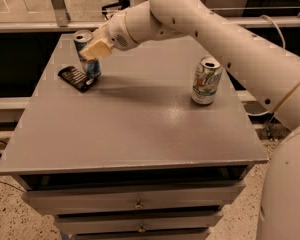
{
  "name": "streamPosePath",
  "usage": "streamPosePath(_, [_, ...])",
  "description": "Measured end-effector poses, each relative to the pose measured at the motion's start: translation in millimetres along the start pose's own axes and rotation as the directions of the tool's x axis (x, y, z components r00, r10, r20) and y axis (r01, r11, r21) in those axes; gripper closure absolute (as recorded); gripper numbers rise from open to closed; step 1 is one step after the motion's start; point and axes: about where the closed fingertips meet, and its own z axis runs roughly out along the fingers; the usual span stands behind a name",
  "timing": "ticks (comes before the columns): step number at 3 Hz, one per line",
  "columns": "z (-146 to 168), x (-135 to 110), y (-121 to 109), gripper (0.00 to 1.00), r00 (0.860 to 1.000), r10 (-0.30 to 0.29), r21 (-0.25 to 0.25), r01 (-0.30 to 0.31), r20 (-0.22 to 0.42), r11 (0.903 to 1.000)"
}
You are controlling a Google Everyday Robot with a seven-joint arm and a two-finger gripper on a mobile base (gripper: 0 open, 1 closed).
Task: Move redbull can near rxbar chocolate
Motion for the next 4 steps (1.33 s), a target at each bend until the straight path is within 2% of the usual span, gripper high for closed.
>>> streamPosePath(1, [2.8,5.1,-8.5,0.31,1.0,-0.005,0.012,0.005,-0.009,0.9999])
streamPosePath(2, [0.8,4.9,-17.4,0.43,1.0,-0.021,0.032,0.021,-0.008,0.9993])
streamPosePath(4, [2.2,9.5,-20.6,0.89,1.0,-0.013,0.04,0.014,-0.015,0.9991])
